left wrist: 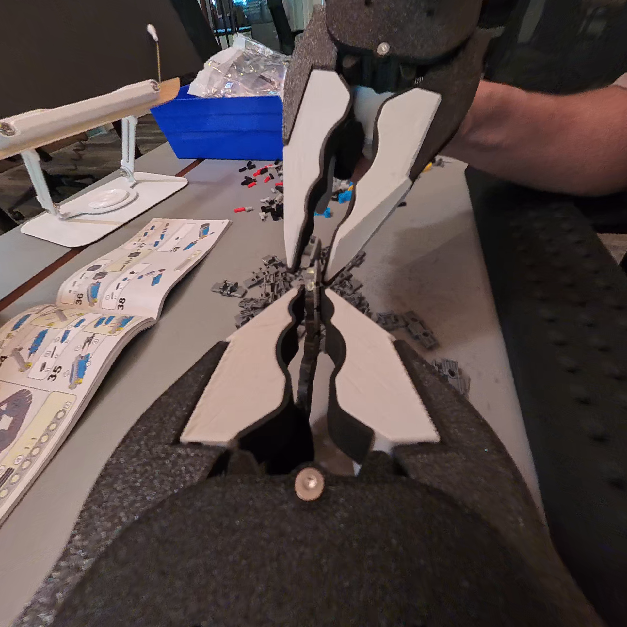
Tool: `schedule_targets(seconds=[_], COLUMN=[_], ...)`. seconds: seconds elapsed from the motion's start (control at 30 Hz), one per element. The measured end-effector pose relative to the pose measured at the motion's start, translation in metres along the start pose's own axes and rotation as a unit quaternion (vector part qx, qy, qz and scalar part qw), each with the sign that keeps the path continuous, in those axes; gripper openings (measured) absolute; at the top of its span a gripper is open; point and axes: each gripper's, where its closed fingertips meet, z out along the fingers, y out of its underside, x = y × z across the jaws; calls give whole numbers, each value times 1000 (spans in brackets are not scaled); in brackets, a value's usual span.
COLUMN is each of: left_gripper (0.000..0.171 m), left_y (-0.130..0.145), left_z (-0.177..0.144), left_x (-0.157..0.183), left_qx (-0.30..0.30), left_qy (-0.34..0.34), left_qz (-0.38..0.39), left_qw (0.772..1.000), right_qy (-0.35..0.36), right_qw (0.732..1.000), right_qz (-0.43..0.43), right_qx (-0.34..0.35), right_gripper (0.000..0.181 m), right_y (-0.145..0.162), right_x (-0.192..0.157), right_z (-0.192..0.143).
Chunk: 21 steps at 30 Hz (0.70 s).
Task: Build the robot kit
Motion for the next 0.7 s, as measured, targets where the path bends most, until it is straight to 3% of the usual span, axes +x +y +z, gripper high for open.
schedule_targets(seconds=[0.43,0.57,0.7], left_gripper=[7,7,7], left_y=[-16,-20,-23], left_z=[-10,-12,-14], left_x=[-2,0,2], left_qx=[57,73,81], left_qy=[8,24,37], left_qz=[-6,-25,-32], left_qw=[998,997,996], right_qy=[-58,-32,-26], right_qw=[995,995,995], right_qz=[49,20,10], right_qx=[70,92,100], right_gripper=[26,9,8], right_y=[-1,-10,-13], right_x=[2,2,0], right_z=[-12,-14,-15])
